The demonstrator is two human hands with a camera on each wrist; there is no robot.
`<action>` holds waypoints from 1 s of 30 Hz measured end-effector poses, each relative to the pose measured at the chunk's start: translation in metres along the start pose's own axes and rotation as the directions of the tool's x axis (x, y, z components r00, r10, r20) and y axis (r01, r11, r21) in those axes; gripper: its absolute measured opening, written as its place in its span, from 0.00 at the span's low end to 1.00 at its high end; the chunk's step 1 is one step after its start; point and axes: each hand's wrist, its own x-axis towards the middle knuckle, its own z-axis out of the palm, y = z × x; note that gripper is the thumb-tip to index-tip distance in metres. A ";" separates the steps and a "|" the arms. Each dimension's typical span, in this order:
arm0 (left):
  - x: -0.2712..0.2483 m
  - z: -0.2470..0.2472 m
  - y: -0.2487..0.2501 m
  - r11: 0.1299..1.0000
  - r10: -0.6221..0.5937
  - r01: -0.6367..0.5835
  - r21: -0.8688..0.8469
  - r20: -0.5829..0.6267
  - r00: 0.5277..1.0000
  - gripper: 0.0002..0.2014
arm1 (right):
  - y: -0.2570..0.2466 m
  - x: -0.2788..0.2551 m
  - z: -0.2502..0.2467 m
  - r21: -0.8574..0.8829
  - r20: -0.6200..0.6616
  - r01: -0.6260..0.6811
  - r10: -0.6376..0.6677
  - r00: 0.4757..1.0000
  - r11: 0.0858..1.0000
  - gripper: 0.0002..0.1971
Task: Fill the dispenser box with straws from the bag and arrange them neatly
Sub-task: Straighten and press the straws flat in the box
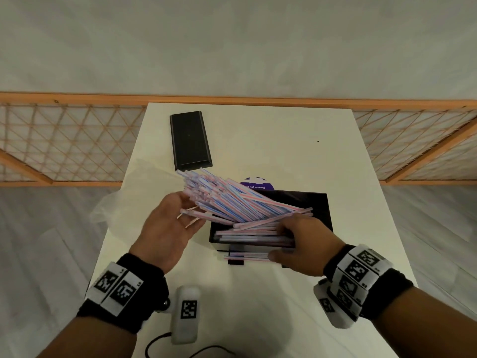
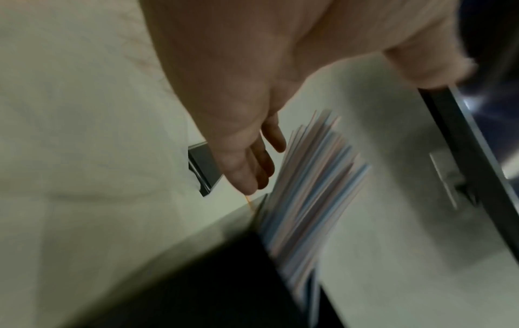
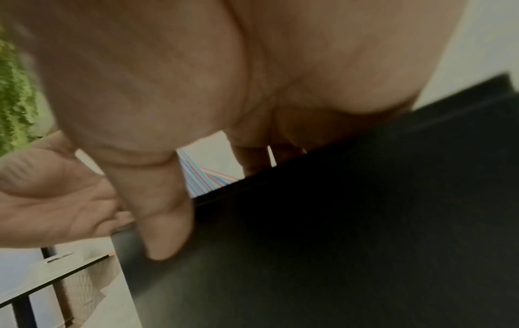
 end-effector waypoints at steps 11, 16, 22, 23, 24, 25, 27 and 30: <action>0.033 0.002 -0.038 0.715 0.225 -0.115 0.690 -0.072 0.972 0.37 | -0.038 -0.034 0.031 -0.154 0.033 0.082 -0.078 0.996 0.985 0.15; 0.024 -0.001 -0.052 0.717 -0.062 -0.010 0.697 0.077 0.995 0.12 | -0.019 -0.037 0.062 -0.299 0.254 -0.058 0.139 0.957 0.952 0.22; 0.016 -0.024 -0.081 0.723 -0.230 0.197 0.662 -0.038 0.973 0.46 | 0.007 -0.031 0.069 -0.238 0.199 -0.207 0.256 0.946 0.949 0.21; 0.016 -0.023 -0.087 0.681 -0.294 0.275 0.678 -0.090 0.951 0.42 | 0.009 -0.028 0.069 -0.215 0.191 -0.213 0.255 0.948 0.953 0.20; 0.017 -0.020 -0.093 0.644 -0.340 0.352 0.679 -0.157 0.927 0.34 | 0.010 -0.026 0.069 -0.192 0.187 -0.217 0.253 0.949 0.957 0.19; 0.018 -0.016 -0.100 0.631 -0.358 0.412 0.658 -0.224 0.906 0.26 | 0.009 -0.023 0.069 -0.171 0.185 -0.218 0.248 0.951 0.961 0.19; 0.022 -0.006 -0.111 0.676 -0.390 0.505 0.537 -0.321 0.863 0.10 | 0.006 -0.018 0.069 -0.148 0.182 -0.200 0.225 0.957 0.969 0.19; 0.026 0.011 -0.120 0.757 -0.452 0.565 0.328 -0.361 0.816 0.05 | -0.002 -0.012 0.067 -0.137 0.172 -0.147 0.170 0.970 0.980 0.20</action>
